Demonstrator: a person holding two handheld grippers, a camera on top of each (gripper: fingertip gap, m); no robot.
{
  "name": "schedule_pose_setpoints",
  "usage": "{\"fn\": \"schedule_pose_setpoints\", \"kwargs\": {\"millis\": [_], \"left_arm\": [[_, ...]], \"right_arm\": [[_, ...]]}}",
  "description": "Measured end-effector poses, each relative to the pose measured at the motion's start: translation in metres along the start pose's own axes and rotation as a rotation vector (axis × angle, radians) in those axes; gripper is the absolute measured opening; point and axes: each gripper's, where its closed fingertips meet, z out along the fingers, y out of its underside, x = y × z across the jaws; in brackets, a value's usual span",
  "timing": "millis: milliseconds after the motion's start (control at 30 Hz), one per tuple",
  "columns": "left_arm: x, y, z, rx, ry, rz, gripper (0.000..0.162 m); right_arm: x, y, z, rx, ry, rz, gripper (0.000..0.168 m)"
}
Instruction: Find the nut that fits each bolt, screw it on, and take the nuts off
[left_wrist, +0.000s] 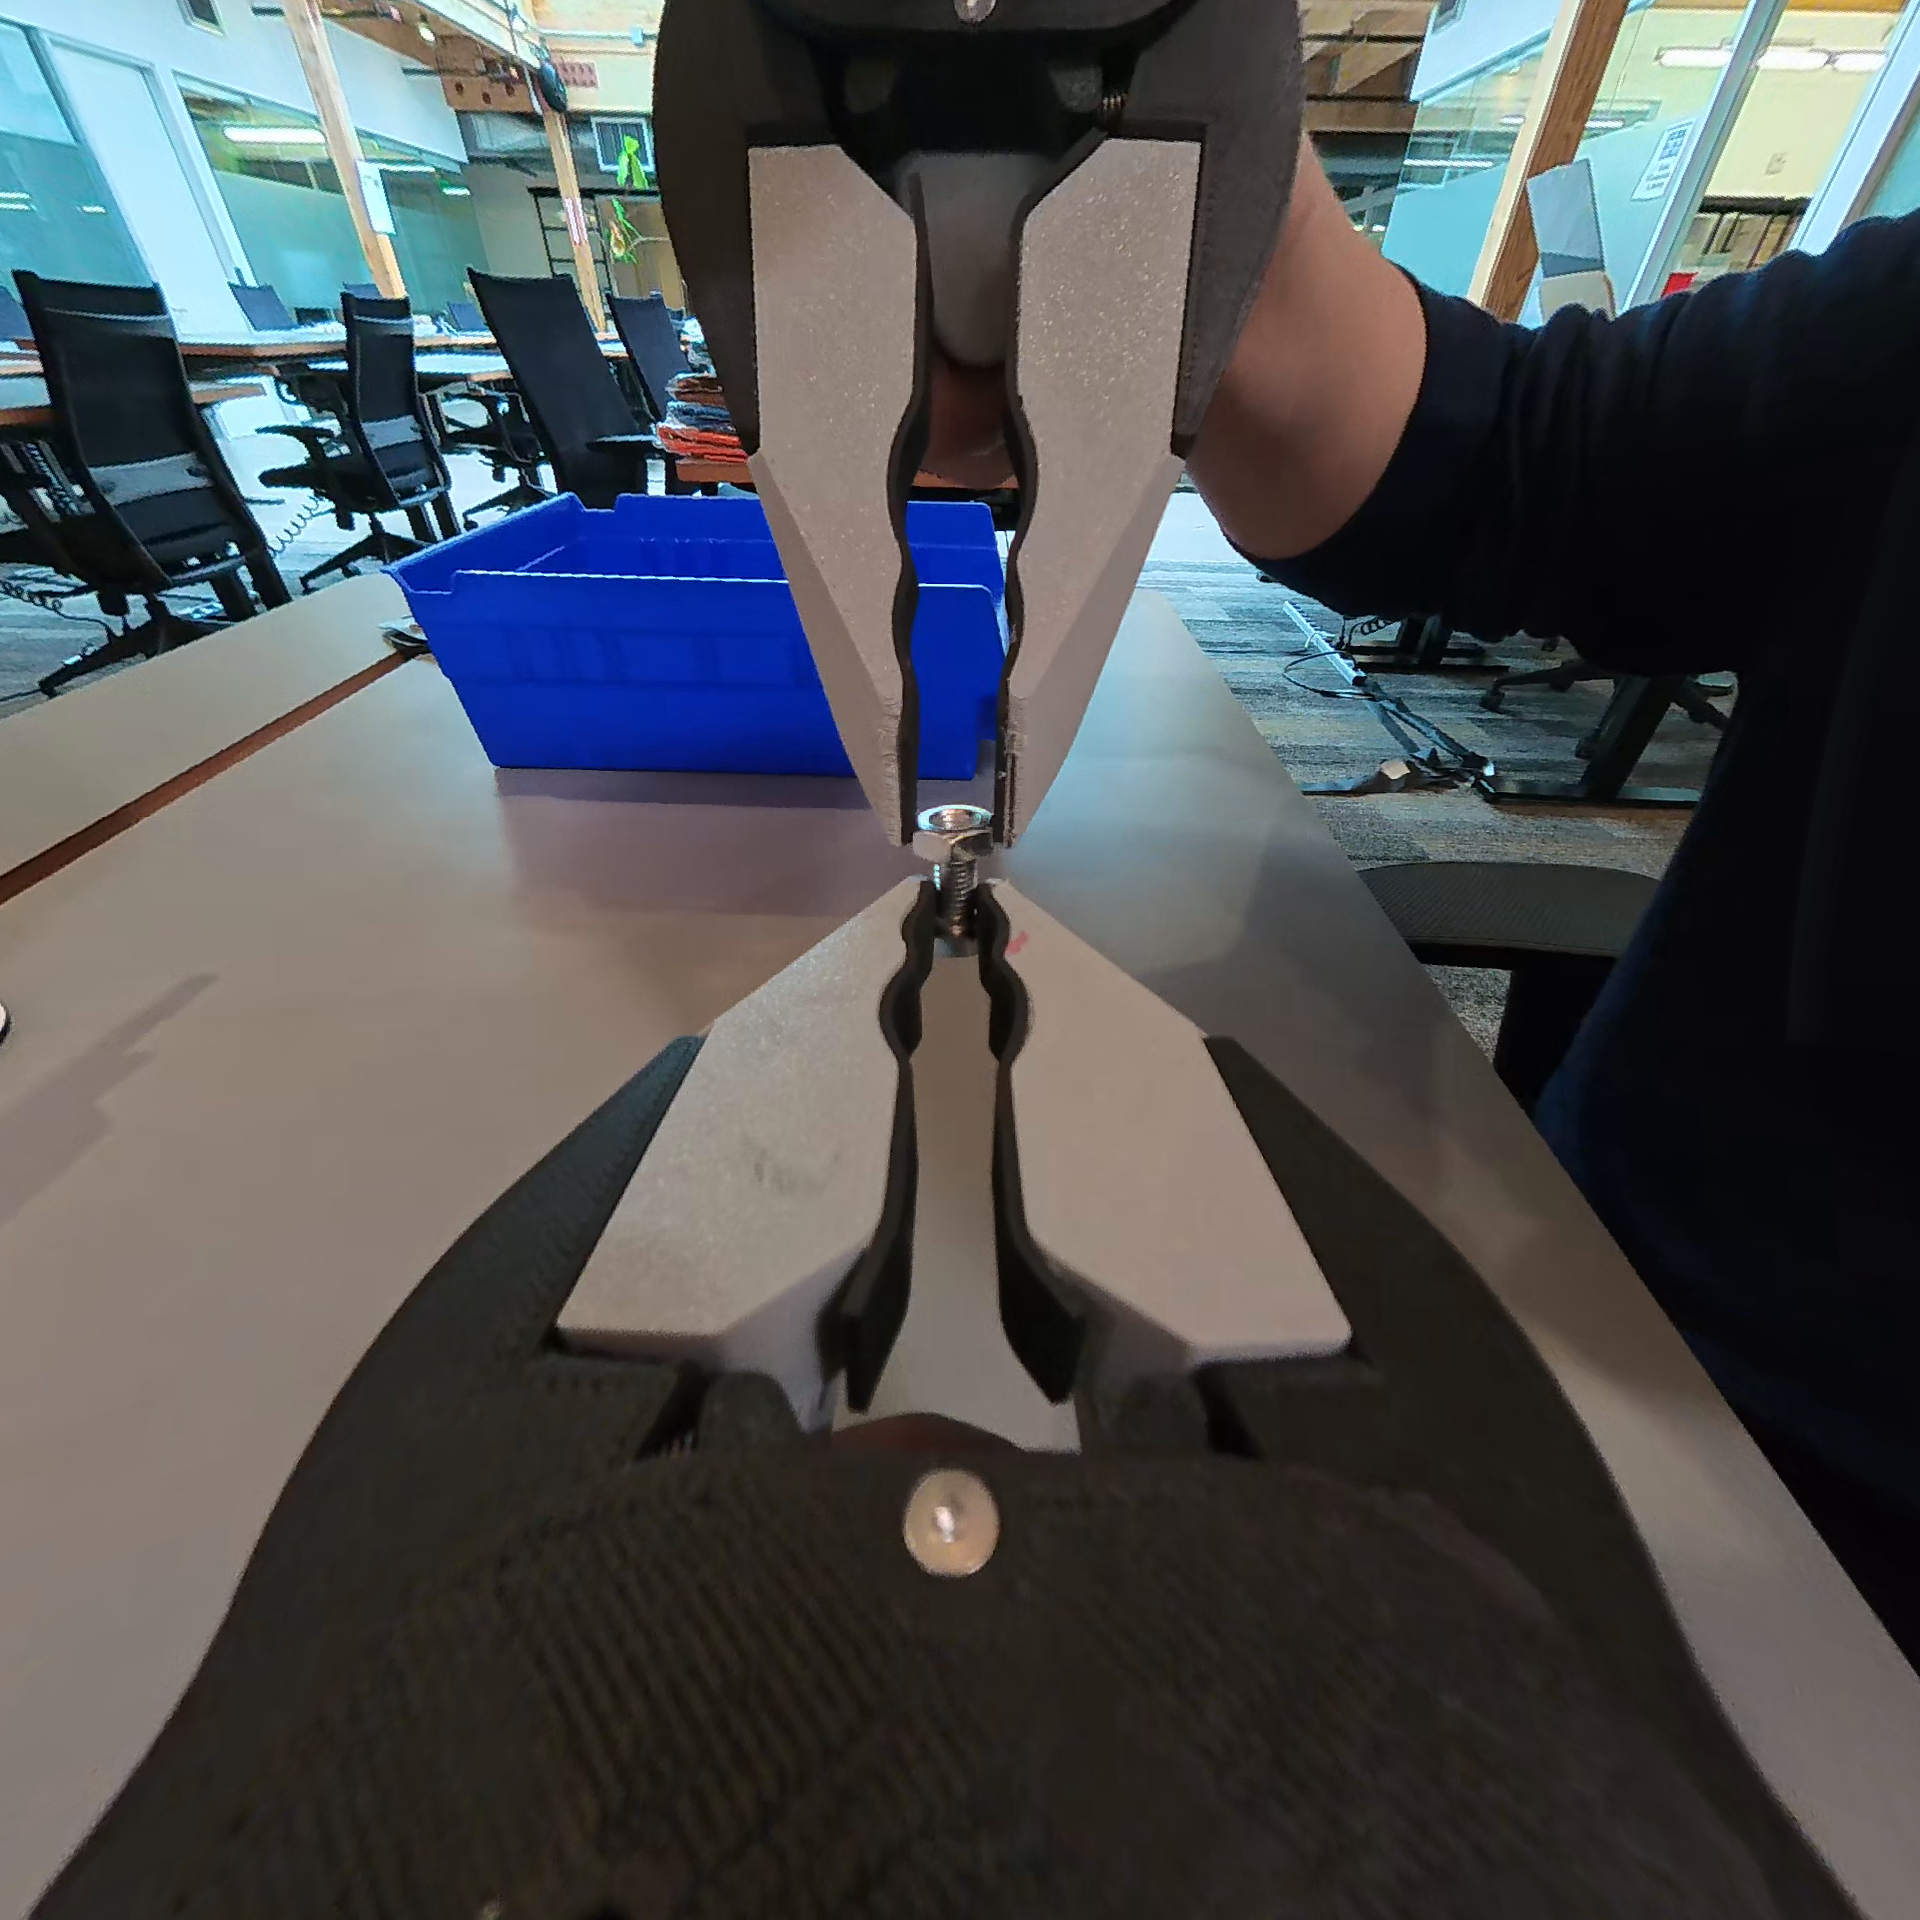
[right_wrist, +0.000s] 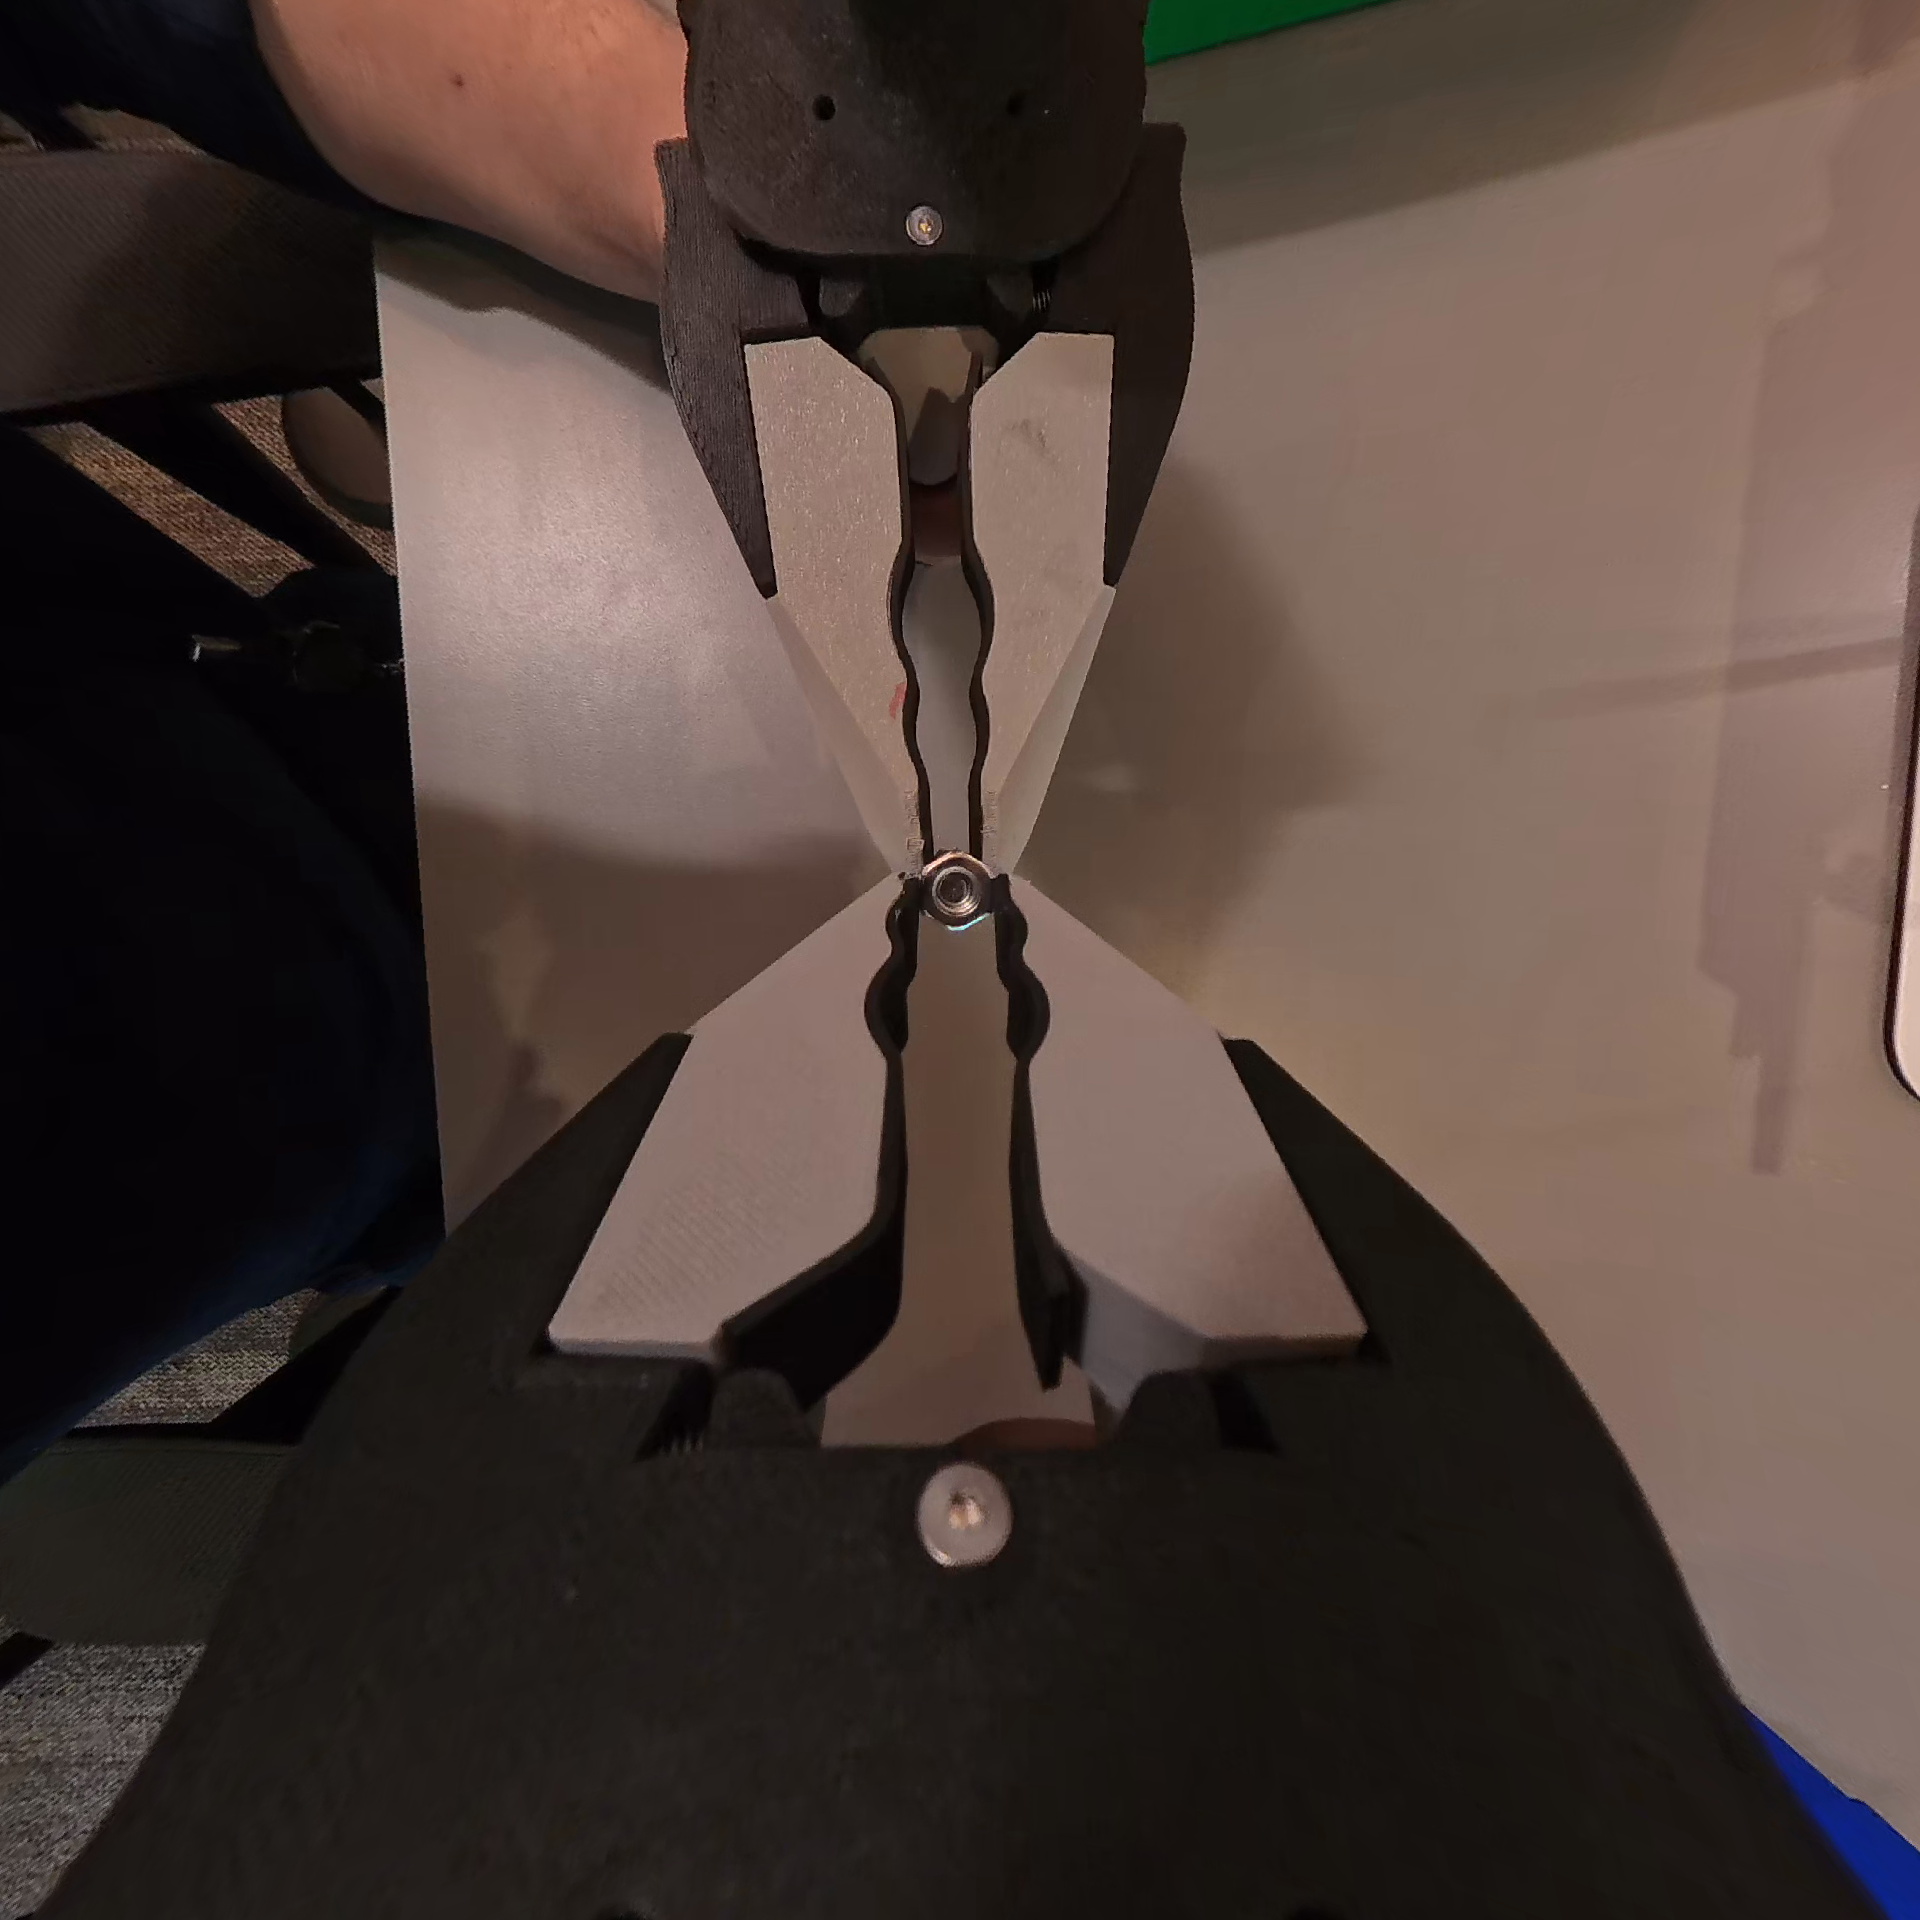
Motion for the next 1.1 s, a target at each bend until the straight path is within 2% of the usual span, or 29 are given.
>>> {"fn": "schedule_pose_setpoints", "kwargs": {"millis": [300, 533, 800, 933, 1100], "left_arm": [[0.0, -0.001, 0.0, 0.003, 0.0, 0.001, 0.005], [0.002, -0.003, -0.001, 0.012, 0.005, 0.012, 0.005], [0.002, -0.004, -0.001, 0.016, 0.002, 0.01, 0.005], [0.001, -0.006, -0.002, 0.026, -0.001, 0.01, 0.005], [0.0, -0.009, -0.004, 0.042, -0.003, 0.005, 0.005]], "right_arm": [[0.0, -0.001, 0.0, 0.003, 0.004, -0.004, 0.013], [0.001, -0.004, -0.003, 0.019, 0.015, -0.004, 0.02], [-0.007, -0.013, -0.013, 0.127, -0.029, 0.004, 0.024], [-0.011, -0.016, -0.026, 0.297, -0.016, 0.013, 0.025], [-0.012, -0.028, -0.053, 0.731, -0.028, 0.11, 0.033]]}}
